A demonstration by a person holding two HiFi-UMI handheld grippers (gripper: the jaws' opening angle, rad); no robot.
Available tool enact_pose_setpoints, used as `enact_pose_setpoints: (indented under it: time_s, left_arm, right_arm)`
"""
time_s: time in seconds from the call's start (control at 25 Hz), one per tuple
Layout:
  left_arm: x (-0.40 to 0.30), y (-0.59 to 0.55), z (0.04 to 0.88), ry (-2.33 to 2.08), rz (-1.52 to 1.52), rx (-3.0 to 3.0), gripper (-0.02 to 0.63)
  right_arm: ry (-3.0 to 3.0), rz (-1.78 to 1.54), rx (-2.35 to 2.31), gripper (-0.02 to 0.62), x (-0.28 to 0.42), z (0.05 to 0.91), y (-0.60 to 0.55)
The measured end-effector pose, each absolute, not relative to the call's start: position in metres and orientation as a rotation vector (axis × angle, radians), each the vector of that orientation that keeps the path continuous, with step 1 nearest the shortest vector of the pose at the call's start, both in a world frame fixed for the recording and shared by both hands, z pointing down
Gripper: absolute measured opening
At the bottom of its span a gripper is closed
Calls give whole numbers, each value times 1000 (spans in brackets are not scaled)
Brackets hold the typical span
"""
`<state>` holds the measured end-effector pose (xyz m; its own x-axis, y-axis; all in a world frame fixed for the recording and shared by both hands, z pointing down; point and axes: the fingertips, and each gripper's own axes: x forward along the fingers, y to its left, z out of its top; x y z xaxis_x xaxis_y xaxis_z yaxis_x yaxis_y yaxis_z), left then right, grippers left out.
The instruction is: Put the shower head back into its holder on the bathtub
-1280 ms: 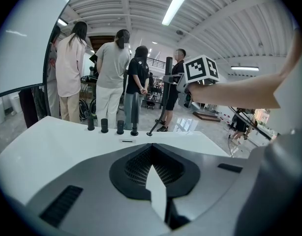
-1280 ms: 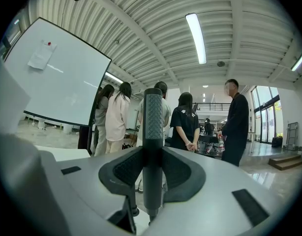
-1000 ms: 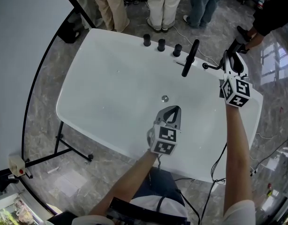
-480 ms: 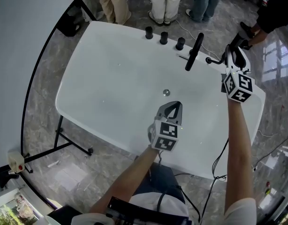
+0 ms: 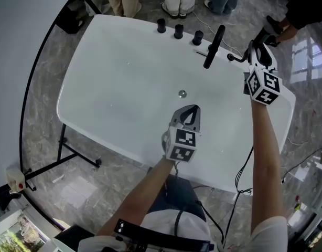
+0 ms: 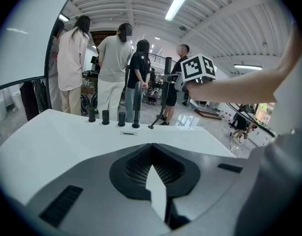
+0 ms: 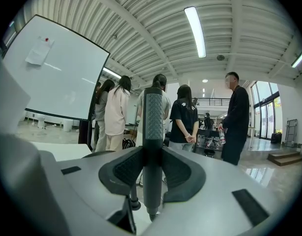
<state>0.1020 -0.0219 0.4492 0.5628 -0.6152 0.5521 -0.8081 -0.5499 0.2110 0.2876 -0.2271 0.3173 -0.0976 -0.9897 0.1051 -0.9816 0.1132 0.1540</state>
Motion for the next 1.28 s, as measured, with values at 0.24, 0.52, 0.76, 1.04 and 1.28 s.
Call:
enact_pose_setpoints:
  time_s: [0.24, 0.52, 0.76, 1.04, 1.28]
  left_arm:
    - [103, -22, 452, -1150, 591, 2358, 2]
    - [102, -25, 455, -1150, 585, 2359, 2]
    - [99, -27, 453, -1158, 569, 2347, 2]
    - [96, -28, 453, -1162, 548, 2339, 2]
    - [93, -27, 459, -1157, 552, 2325, 2]
  right_arm:
    - [-2195, -53, 1977, 124, 288, 323, -229]
    - [-2190, -49, 1967, 124, 287, 329, -232]
    - [-2188, -49, 1958, 124, 285, 330, -233]
    - [-2183, -46, 1957, 124, 282, 333, -235]
    - [-2178, -46, 1949, 124, 279, 338, -238]
